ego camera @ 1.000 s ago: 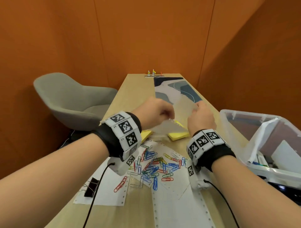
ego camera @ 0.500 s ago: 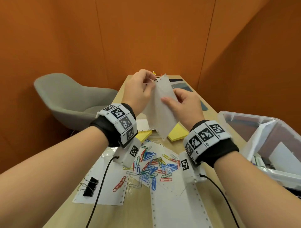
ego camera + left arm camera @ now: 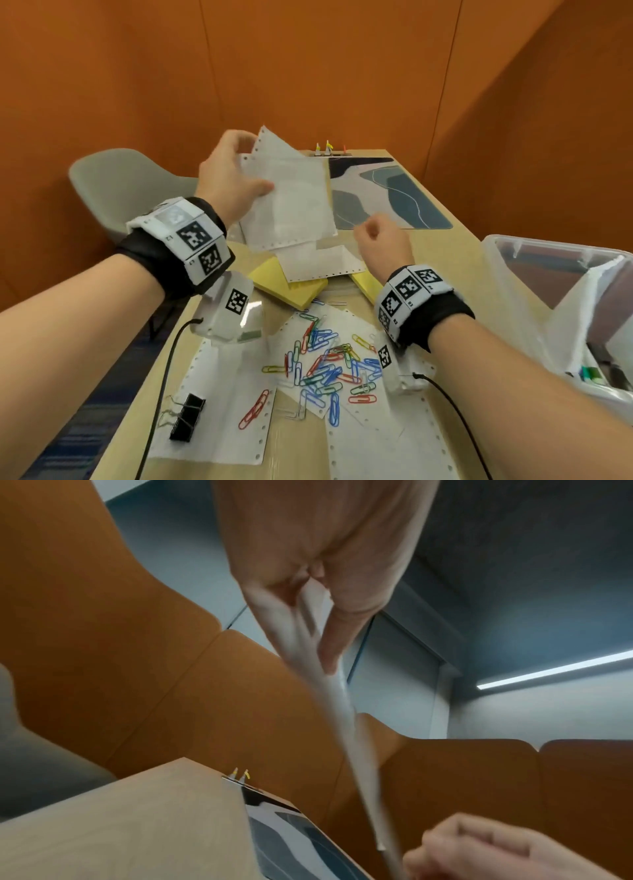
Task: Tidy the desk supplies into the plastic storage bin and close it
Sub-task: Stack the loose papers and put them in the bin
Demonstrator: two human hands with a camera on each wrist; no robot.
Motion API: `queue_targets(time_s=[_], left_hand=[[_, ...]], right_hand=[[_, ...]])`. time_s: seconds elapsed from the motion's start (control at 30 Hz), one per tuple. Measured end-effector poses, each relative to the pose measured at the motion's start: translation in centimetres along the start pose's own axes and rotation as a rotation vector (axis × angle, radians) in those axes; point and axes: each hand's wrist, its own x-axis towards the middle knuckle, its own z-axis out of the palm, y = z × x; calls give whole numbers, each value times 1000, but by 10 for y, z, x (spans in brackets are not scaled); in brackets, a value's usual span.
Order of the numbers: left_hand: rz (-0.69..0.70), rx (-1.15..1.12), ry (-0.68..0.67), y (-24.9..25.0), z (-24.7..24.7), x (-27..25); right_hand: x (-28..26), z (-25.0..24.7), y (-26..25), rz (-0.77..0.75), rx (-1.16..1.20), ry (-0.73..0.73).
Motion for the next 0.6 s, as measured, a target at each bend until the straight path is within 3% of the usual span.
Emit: queue_targets(time_s=[0.1,0.23,0.43,0.6], left_hand=[[48,62,-36,-10,-9,-1],[-21,55,-104,-24,-15,-3],[-324,-306,-154,-30,-18,-7],[-486,-538,-216,-33,-15,-11]], right_hand=[[5,28,12,-123,-371,-381],[2,46,12,-141,-580,-587],[-1,43,13,-109,-591,-613],[-3,33,17,-133,-542,-490]])
